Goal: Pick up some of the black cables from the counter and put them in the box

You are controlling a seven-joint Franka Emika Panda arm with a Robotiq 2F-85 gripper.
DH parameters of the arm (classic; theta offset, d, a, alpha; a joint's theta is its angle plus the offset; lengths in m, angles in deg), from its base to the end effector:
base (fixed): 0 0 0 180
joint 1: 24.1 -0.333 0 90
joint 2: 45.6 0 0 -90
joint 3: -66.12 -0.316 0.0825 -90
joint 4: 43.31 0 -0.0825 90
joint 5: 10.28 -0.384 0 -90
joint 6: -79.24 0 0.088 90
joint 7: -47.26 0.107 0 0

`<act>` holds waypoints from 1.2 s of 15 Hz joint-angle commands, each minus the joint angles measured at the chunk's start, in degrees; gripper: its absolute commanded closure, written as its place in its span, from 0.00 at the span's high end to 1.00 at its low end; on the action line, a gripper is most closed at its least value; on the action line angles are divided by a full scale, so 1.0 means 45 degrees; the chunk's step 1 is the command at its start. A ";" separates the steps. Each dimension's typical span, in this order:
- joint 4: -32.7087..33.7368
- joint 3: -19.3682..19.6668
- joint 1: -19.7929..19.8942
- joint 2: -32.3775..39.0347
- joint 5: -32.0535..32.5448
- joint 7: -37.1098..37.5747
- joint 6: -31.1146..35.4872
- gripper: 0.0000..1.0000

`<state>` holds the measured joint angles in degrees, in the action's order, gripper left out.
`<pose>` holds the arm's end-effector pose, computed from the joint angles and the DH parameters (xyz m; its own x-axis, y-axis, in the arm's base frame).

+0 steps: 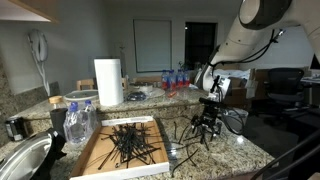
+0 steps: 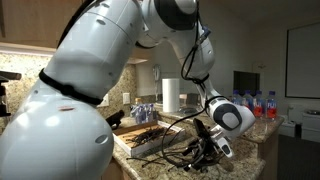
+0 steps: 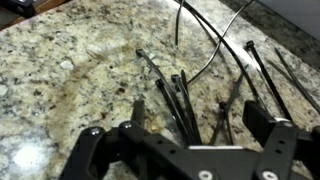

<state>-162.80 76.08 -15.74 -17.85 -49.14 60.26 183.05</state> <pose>0.4930 -0.1120 0.1672 0.4129 -0.5277 -0.7423 -0.8544 -0.5068 -0.1149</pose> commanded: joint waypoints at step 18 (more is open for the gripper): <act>-0.0179 -0.0001 -0.0092 -0.0135 -0.0755 0.2347 0.1188 0.23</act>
<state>-162.66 76.33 -15.87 -18.44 -51.52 69.17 186.28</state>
